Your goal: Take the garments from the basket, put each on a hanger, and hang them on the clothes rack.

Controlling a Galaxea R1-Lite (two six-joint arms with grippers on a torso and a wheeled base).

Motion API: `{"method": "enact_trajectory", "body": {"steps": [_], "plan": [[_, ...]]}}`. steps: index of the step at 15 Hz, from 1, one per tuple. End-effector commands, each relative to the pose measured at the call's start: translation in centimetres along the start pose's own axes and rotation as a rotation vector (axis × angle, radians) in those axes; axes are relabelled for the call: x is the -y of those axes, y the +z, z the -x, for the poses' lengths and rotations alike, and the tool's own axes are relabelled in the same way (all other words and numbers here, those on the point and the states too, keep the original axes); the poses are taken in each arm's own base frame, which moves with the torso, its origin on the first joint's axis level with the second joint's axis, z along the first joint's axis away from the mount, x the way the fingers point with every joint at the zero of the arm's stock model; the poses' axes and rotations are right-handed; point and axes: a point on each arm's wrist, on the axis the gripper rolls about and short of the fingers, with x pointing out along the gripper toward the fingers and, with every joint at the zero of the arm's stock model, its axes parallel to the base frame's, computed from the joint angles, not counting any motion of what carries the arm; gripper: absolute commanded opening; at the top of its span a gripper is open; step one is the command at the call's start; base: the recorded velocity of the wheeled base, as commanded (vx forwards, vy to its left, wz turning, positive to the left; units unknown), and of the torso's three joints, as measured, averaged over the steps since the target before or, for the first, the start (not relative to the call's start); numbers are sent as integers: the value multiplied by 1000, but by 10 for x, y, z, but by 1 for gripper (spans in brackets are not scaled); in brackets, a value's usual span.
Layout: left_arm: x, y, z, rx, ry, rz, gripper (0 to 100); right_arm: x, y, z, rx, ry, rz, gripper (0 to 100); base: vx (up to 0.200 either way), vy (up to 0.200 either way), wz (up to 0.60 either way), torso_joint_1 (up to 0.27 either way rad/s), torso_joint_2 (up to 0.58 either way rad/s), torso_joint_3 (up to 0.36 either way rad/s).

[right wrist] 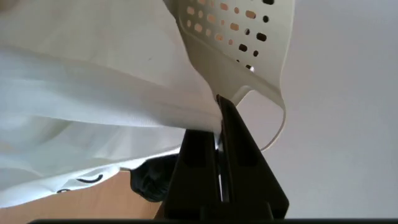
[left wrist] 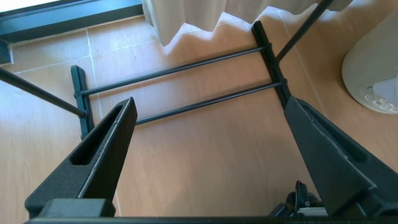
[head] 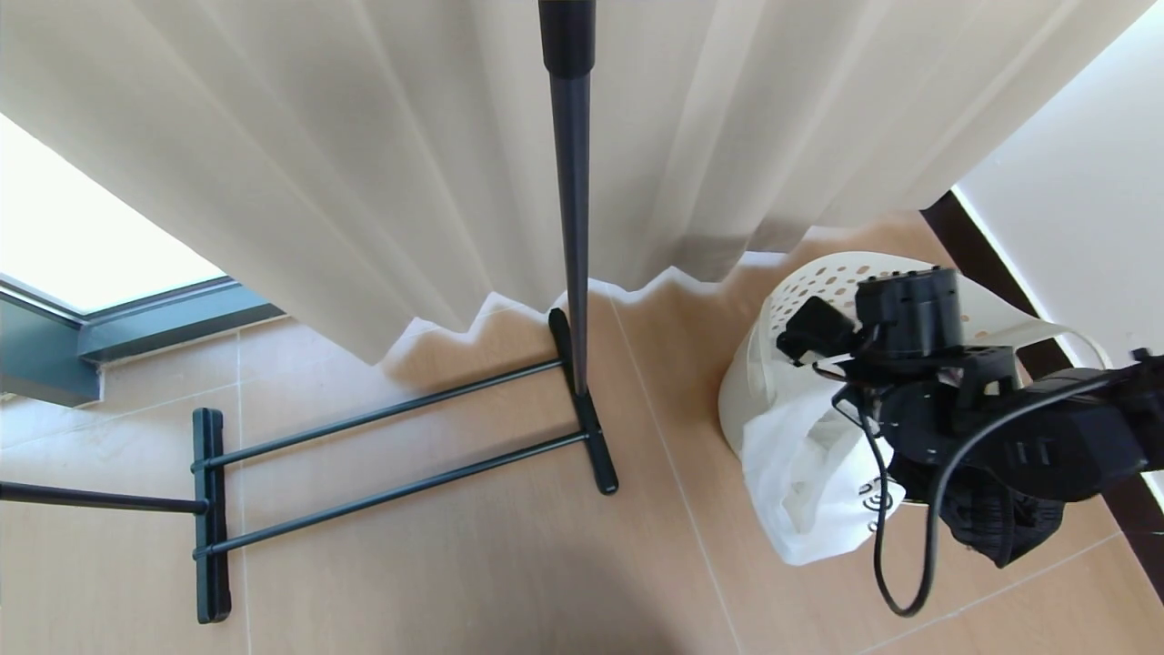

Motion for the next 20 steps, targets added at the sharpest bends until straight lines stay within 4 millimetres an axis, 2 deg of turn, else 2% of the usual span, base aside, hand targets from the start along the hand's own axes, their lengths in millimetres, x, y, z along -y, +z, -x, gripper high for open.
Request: {"method": "enact_trajectory", "body": {"steps": [1, 3, 5, 6, 7, 10, 15, 20], "plan": [[0, 0, 0, -1, 0, 0, 100, 59, -17, 69, 155, -44, -163, 0, 0, 0, 0, 0, 0, 0], [0, 0, 0, -1, 1, 0, 100, 84, -30, 101, 239, -56, -253, 0, 0, 0, 0, 0, 0, 0], [0, 0, 0, -1, 0, -3, 100, 96, -45, 123, 320, -33, -300, 0, 0, 0, 0, 0, 0, 0], [0, 0, 0, -1, 0, -6, 100, 97, -62, 141, 414, 38, -323, 0, 0, 0, 0, 0, 0, 0], [0, 0, 0, -1, 0, -7, 100, 95, -77, 146, 431, 62, -334, 0, 0, 0, 0, 0, 0, 0], [0, 0, 0, -1, 3, -6, 100, 90, -100, 152, 470, 141, -419, 0, 0, 0, 0, 0, 0, 0], [0, 1, 0, 6, 0, -6, 100, 87, -100, 151, 498, 203, -435, 0, 0, 0, 0, 0, 1, 19], [0, 1, 0, 5, -2, -7, 100, 83, -98, 148, 484, 207, -423, 0, 0, 0, 0, 1, 4, 180]]}}
